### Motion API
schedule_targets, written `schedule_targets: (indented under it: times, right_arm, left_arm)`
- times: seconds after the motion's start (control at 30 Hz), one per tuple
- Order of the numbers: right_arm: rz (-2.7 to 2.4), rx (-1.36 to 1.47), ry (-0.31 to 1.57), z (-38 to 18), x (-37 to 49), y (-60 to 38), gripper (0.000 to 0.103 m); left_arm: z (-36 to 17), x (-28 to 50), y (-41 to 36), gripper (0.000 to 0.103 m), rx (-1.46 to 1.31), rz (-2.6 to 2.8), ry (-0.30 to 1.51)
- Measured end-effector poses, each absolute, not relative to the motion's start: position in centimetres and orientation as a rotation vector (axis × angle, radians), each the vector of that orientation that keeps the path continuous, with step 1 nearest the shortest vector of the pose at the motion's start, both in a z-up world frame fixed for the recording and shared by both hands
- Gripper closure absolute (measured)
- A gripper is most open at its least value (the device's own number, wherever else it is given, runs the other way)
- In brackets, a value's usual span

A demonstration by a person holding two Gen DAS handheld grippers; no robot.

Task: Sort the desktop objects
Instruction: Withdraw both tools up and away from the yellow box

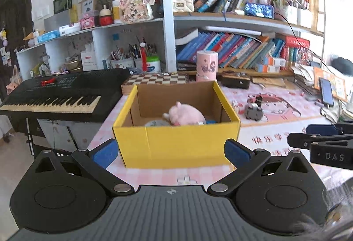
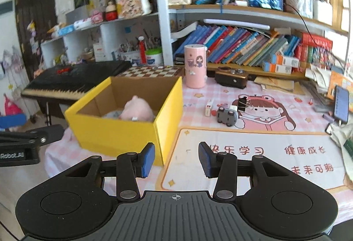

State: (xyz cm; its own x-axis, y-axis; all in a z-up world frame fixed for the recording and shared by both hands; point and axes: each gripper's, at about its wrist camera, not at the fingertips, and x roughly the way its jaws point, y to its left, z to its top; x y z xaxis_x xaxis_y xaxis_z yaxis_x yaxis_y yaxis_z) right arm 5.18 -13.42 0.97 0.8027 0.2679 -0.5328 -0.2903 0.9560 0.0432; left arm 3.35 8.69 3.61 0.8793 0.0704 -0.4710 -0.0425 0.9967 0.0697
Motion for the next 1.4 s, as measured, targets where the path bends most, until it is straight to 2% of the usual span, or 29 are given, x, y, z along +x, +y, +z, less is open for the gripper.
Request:
schedule_targets:
  times: [0.4,0.53,0.97,1.1,1.4]
  right_arm:
    - [0.322,-0.076,0.631,-0.7,2.1,-11.8,0.059]
    - [0.313,-0.092,0.646,-1.2,1.3,-11.5,0.052]
    - [0.255,-0.102,0.686,-2.4,-0.2,-12.4,0.048]
    - [0.233,-0.096,0.700,-2.7,-0.7,-12.9,0.042]
    - [0.147,-0.057,0.730,-3.1,-1.1,-14.9,0.036]
  left_arm:
    - [1.9,0.9,9.1,0.000,0.035,0.109,0.539]
    - [1.3,0.2,9.0,0.000,0.030,0.108,0.557]
    - [-0.2,-0.7,8.4,0.000,0.010,0.082,0.615]
    - [-0.7,-0.4,8.0,0.000,-0.001,0.058,0.640]
    - [-1.5,0.3,5.7,0.000,0.018,-0.054,0.683]
